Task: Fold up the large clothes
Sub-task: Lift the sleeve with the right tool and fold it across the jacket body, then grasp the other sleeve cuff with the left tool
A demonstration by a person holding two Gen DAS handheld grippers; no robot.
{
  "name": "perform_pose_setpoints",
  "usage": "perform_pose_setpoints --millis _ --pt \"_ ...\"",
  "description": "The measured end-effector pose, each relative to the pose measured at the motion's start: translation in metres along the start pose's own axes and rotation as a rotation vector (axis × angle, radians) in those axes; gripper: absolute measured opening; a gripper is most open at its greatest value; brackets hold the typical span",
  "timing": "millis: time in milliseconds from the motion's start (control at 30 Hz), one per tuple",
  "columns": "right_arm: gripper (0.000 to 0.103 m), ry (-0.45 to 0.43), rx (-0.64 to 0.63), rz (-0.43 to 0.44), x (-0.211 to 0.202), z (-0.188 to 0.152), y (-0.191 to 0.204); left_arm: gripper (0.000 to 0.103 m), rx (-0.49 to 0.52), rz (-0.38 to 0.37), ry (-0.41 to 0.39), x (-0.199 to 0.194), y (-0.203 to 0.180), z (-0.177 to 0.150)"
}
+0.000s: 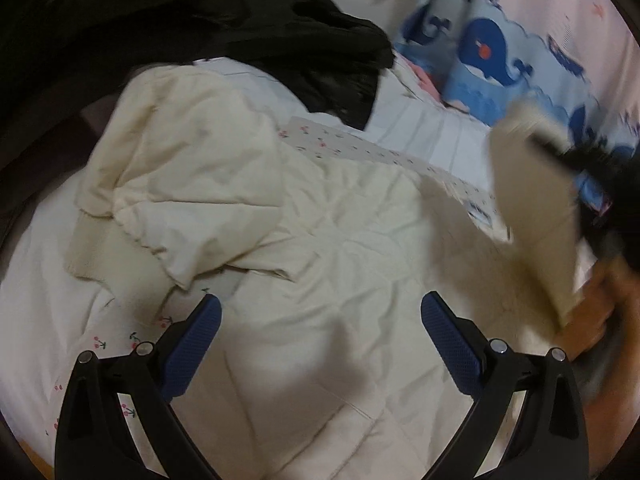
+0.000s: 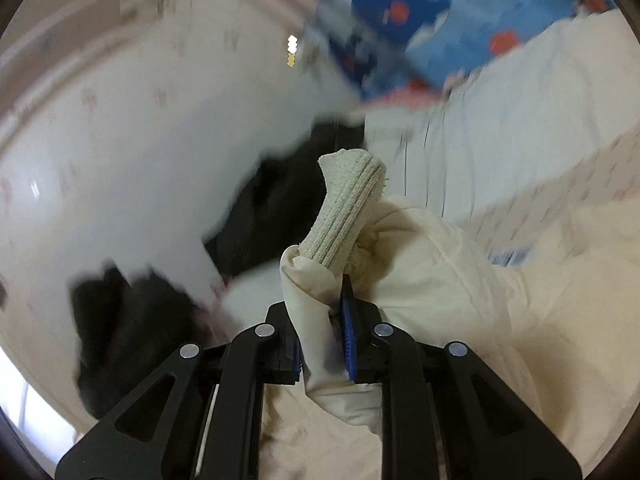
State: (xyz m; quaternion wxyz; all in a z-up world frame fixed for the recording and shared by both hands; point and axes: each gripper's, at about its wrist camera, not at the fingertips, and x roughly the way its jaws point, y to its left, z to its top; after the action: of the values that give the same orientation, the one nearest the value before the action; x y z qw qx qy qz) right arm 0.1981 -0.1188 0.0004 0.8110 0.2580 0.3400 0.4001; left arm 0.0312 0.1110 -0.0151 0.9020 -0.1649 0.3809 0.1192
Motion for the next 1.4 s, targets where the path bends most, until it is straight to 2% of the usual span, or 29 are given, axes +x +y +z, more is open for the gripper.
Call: perform_pose_setpoints --millis 133,233,300,333,367,400,467,500,533,600,633,667,733,833,933,1000,1067,1167,1233,1300,1400 --pt "0.018 0.168 -0.019 -0.016 0.056 -0.042 -0.011 0.096 -0.054 -0.008 -0.004 -0.001 0.012 0.005" --pt "0.019 0.33 0.002 -0.084 0.089 -0.061 -0.031 0.096 -0.071 -0.012 -0.002 -0.001 0.017 0.007" --pt "0.021 0.334 -0.001 -0.101 0.09 -0.064 -0.028 0.096 -0.071 -0.011 0.007 0.001 0.017 0.006" --pt "0.028 0.325 -0.01 -0.1 0.089 -0.061 -0.021 0.096 -0.069 -0.012 0.011 0.002 0.017 0.005" --pt "0.057 0.305 -0.019 -0.072 0.085 -0.06 -0.013 0.096 -0.065 -0.012 0.016 0.003 0.015 0.004" --pt "0.082 0.256 -0.044 -0.037 0.078 -0.059 -0.004 0.096 -0.06 -0.01 0.017 0.003 0.014 0.003" --pt "0.096 0.172 -0.126 -0.036 0.064 -0.065 0.015 0.096 -0.037 -0.006 0.018 0.003 0.01 0.001" --pt "0.096 0.185 -0.184 -0.063 0.069 -0.072 0.021 0.096 -0.029 -0.006 0.019 0.003 0.009 0.001" --pt "0.096 0.24 -0.212 -0.095 0.078 -0.075 0.022 0.096 -0.02 -0.005 0.02 0.003 0.007 0.0" --pt "0.097 0.475 -0.251 -0.201 0.122 -0.095 0.017 0.096 -0.017 -0.005 0.02 0.003 0.006 0.0" --pt "0.097 0.484 -0.284 -0.22 0.125 -0.098 0.02 0.096 -0.017 -0.007 0.02 0.003 0.006 0.0" --pt "0.097 0.476 -0.292 -0.214 0.124 -0.097 0.023 0.096 -0.015 -0.008 0.02 0.003 0.006 0.0" --pt "0.097 0.421 -0.213 -0.149 0.108 -0.086 0.027 0.096 -0.015 -0.008 0.012 0.001 0.007 0.0" --pt "0.097 0.335 -0.13 -0.148 0.068 -0.073 0.03 0.096 -0.005 -0.01 -0.018 -0.006 0.005 0.0" --pt "0.097 0.273 -0.048 -0.1 0.004 -0.078 0.029 0.096 0.011 0.016 -0.087 -0.016 0.005 0.002" --pt "0.096 0.237 0.008 -0.081 -0.04 -0.093 0.03 0.096 -0.011 -0.029 -0.101 -0.018 0.009 0.003" --pt "0.097 0.215 0.069 -0.053 -0.076 -0.102 0.025 0.096 -0.093 -0.12 -0.11 -0.021 0.027 0.003" --pt "0.097 0.182 0.098 -0.031 -0.108 -0.113 0.019 0.096 -0.241 -0.202 -0.144 -0.028 0.06 0.001" --pt "0.097 0.17 0.147 -0.014 -0.112 -0.112 0.013 0.096 -0.347 -0.264 -0.159 -0.031 0.091 -0.004" --pt "0.097 0.178 0.195 0.051 -0.118 -0.111 0.008 0.096 -0.434 -0.314 -0.143 -0.026 0.117 -0.01" --pt "0.097 0.191 0.154 0.081 -0.115 -0.113 0.024 0.096 -0.569 -0.353 -0.119 -0.014 0.152 -0.016"
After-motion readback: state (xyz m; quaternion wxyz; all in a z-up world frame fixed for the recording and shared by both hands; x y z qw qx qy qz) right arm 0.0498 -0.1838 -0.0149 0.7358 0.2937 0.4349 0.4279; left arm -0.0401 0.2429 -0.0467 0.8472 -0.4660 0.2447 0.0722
